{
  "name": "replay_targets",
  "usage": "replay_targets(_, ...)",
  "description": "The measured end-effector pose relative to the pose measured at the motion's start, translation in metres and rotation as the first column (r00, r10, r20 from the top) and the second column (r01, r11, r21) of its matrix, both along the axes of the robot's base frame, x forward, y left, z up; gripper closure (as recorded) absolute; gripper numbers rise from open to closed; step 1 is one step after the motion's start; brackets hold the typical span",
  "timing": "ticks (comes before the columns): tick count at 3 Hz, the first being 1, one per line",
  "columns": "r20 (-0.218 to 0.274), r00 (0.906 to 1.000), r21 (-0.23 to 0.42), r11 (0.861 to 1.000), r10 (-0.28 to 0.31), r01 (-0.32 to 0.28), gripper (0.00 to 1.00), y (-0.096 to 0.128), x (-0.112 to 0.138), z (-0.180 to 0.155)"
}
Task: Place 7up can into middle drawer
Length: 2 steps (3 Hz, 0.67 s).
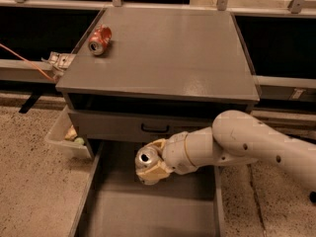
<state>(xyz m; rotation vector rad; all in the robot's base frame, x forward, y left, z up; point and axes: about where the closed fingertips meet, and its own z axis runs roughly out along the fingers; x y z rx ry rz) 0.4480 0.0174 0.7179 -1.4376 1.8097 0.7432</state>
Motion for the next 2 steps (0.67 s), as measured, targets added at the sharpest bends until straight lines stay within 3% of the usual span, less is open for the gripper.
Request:
replay_targets(1,-0.025,0.9989,0.027,0.999,-0.038,0.039,1.0,-0.0075,-0.0167,-0.0337)
replay_targets(2,-0.025,0.9989,0.027,0.999,-0.038,0.039,1.0,-0.0075,-0.0167,-0.0337)
